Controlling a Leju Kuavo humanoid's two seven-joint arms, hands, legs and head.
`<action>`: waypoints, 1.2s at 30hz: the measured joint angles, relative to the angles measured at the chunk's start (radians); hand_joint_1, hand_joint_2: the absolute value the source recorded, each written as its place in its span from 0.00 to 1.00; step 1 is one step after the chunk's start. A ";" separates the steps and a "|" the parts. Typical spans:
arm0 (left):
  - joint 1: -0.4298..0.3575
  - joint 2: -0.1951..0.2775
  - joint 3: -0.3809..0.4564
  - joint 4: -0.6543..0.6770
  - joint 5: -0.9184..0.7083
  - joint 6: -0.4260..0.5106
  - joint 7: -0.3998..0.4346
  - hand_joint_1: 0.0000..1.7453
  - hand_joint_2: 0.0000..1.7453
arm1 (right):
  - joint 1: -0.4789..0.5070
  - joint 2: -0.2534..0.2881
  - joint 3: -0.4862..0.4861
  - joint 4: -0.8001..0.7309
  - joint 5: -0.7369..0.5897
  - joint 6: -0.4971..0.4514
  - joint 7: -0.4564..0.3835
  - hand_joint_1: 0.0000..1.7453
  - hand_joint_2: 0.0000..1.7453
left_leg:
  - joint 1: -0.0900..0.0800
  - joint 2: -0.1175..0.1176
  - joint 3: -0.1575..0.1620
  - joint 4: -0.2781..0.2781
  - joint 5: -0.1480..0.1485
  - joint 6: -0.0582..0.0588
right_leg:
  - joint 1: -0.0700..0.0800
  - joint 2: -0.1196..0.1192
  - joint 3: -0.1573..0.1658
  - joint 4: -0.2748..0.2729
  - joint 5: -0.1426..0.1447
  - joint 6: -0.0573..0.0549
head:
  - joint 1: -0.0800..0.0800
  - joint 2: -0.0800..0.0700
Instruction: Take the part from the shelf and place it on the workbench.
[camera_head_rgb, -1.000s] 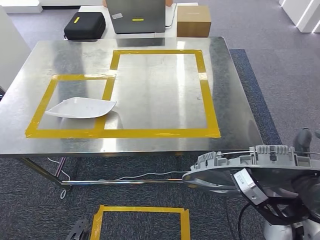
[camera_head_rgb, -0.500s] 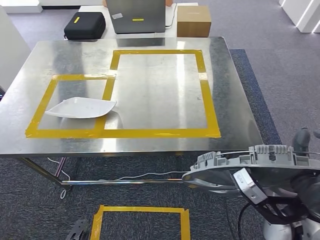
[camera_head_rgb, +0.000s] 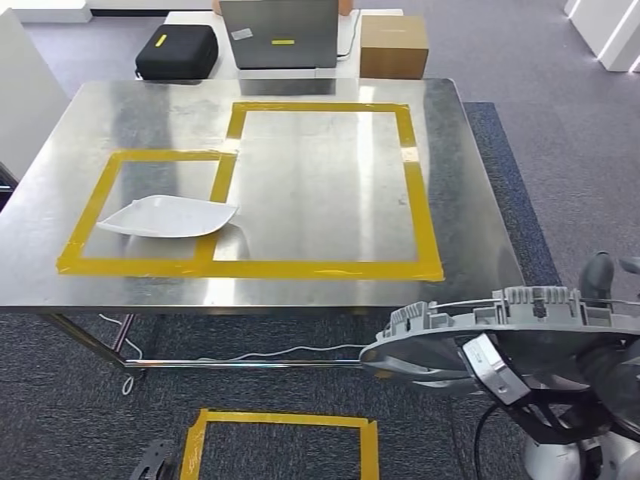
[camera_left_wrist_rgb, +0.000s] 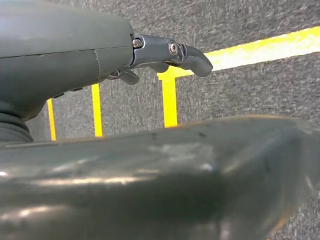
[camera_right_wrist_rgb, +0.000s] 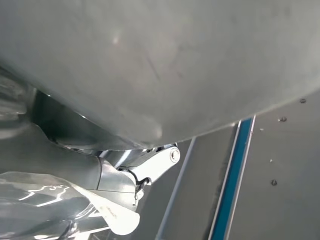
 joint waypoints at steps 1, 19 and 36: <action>0.001 0.000 0.002 0.000 0.000 -0.001 0.000 0.00 0.00 | 0.000 0.000 0.000 0.003 0.000 0.000 0.000 1.00 1.00 | 0.007 -0.001 0.000 0.006 -0.005 -0.008 | -0.007 -0.001 0.002 -0.013 0.021 0.010 | 0.000 0.000; 0.008 0.009 0.010 -0.005 -0.010 -0.002 0.000 0.00 0.00 | -0.009 0.000 -0.002 0.025 0.001 0.000 -0.005 1.00 1.00 | -0.030 -0.066 -0.152 0.245 -0.040 0.022 | 0.023 0.032 0.137 -0.184 0.040 -0.060 | -0.015 0.000; 0.008 0.005 0.015 -0.006 -0.019 0.000 0.000 0.00 0.00 | -0.016 0.000 -0.004 0.049 0.000 0.000 -0.008 1.00 1.00 | -0.031 -0.067 -0.075 0.089 -0.022 0.030 | 0.018 0.010 -0.001 0.046 -0.067 -0.017 | -0.008 0.000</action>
